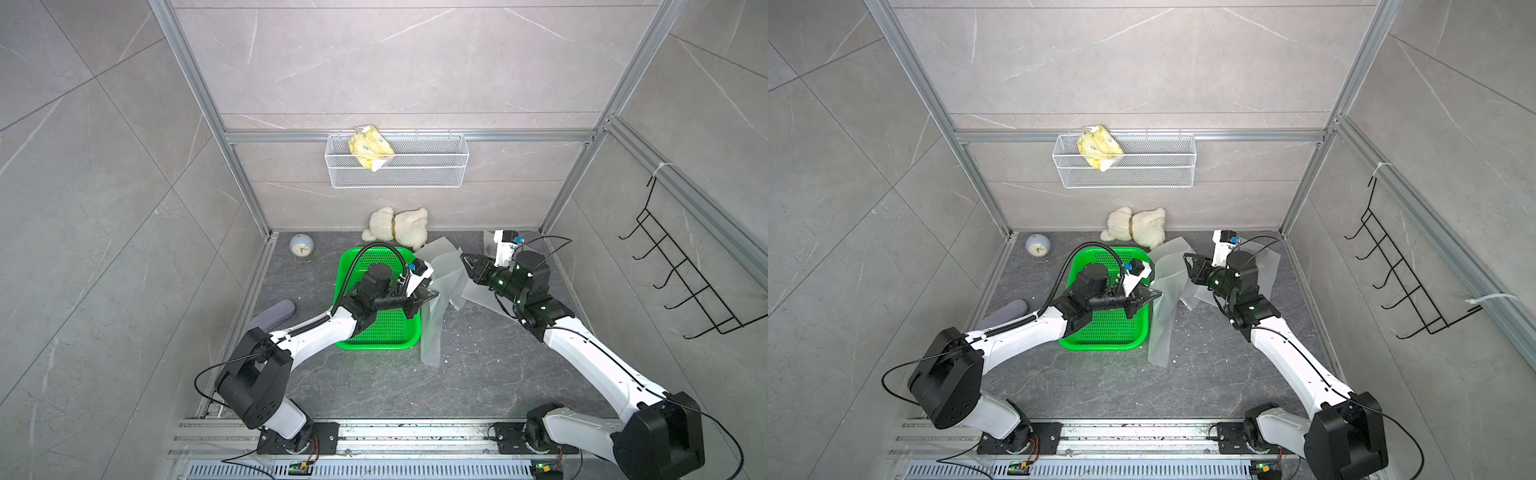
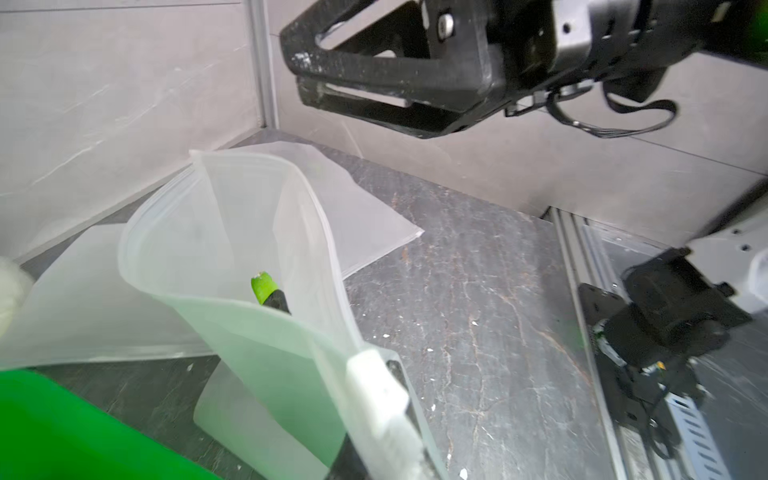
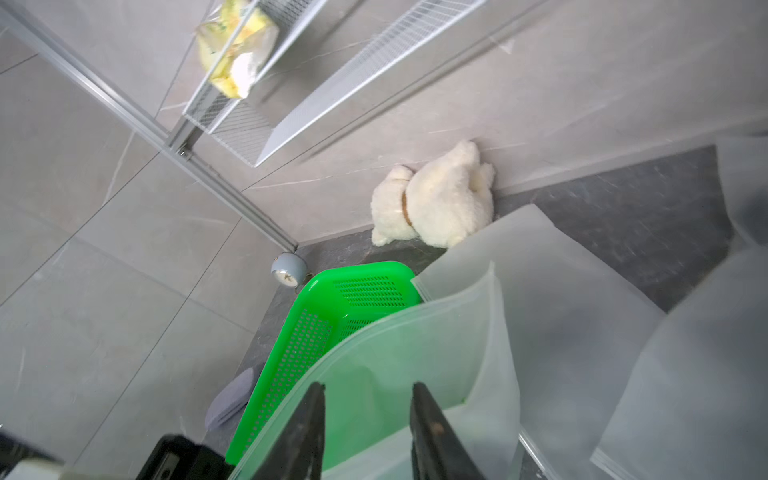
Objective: Place the eggplant in a zip-top bag and seal the zipper
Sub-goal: Zip the zipper on the zipper food storage bag.
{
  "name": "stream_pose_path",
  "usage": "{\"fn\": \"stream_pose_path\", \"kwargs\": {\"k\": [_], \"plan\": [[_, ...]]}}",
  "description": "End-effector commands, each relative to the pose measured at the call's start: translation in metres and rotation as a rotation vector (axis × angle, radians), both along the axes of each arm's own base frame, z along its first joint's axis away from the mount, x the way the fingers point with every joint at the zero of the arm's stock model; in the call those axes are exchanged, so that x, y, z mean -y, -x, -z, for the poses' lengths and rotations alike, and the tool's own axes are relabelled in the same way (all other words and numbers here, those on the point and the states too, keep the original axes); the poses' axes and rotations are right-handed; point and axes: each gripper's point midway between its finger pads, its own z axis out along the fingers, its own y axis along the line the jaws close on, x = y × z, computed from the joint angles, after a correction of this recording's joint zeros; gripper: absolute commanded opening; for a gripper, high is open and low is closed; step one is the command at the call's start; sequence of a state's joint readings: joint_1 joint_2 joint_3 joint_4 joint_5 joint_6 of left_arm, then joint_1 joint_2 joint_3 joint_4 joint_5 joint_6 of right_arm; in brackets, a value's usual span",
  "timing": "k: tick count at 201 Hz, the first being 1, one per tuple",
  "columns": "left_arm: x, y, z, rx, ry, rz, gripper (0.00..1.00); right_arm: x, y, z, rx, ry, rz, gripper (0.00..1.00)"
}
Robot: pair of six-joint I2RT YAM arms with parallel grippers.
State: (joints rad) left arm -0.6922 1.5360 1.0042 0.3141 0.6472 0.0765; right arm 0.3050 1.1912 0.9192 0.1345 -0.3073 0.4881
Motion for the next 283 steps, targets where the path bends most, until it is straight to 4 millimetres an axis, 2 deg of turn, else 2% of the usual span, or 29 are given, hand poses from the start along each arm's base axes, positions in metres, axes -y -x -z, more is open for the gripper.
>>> {"fn": "stream_pose_path", "kwargs": {"k": [1,42,91,114,155,203,229,253,255,258,259,260,262,283], "plan": [[-0.005,0.026,-0.033,0.052,0.037,0.194,0.0,-0.024,0.025,-0.025,0.159,0.161,-0.235,0.36],[-0.018,0.033,-0.046,0.043,0.025,0.346,0.0,-0.048,0.056,-0.018,0.238,0.303,-0.525,0.33],[-0.023,0.031,-0.042,0.015,-0.081,0.403,0.0,-0.061,0.091,-0.004,0.328,0.386,-0.797,0.3],[-0.022,0.028,-0.037,0.016,-0.121,0.404,0.0,-0.064,0.101,-0.006,0.353,0.397,-0.879,0.31],[-0.023,0.026,-0.023,0.006,-0.178,0.422,0.0,-0.067,0.11,-0.011,0.378,0.397,-0.968,0.32],[-0.022,0.03,-0.023,0.055,-0.164,0.448,0.0,-0.071,0.115,-0.007,0.424,0.38,-1.046,0.33],[-0.02,0.032,-0.023,0.053,-0.162,0.455,0.0,-0.075,0.099,-0.007,0.464,0.386,-1.005,0.34],[-0.019,0.034,-0.019,0.049,-0.171,0.458,0.0,-0.079,0.097,-0.01,0.488,0.351,-1.019,0.37],[-0.019,0.034,-0.018,0.046,-0.172,0.458,0.0,-0.079,0.097,-0.01,0.489,0.348,-1.021,0.39],[-0.019,0.034,-0.018,0.046,-0.174,0.457,0.0,-0.08,0.097,-0.011,0.491,0.343,-1.025,0.65],[-0.019,0.034,-0.018,0.046,-0.174,0.457,0.0,-0.08,0.097,-0.011,0.491,0.341,-1.026,0.81],[-0.019,0.034,-0.018,0.046,-0.174,0.457,0.0,-0.081,0.097,-0.011,0.491,0.34,-1.028,0.9],[-0.019,0.034,-0.018,0.046,-0.174,0.457,0.0,-0.081,0.097,-0.011,0.49,0.337,-1.03,0.97],[-0.018,0.035,-0.018,0.046,-0.173,0.453,0.0,-0.085,0.097,-0.009,0.484,0.324,-1.061,1.0]]}}
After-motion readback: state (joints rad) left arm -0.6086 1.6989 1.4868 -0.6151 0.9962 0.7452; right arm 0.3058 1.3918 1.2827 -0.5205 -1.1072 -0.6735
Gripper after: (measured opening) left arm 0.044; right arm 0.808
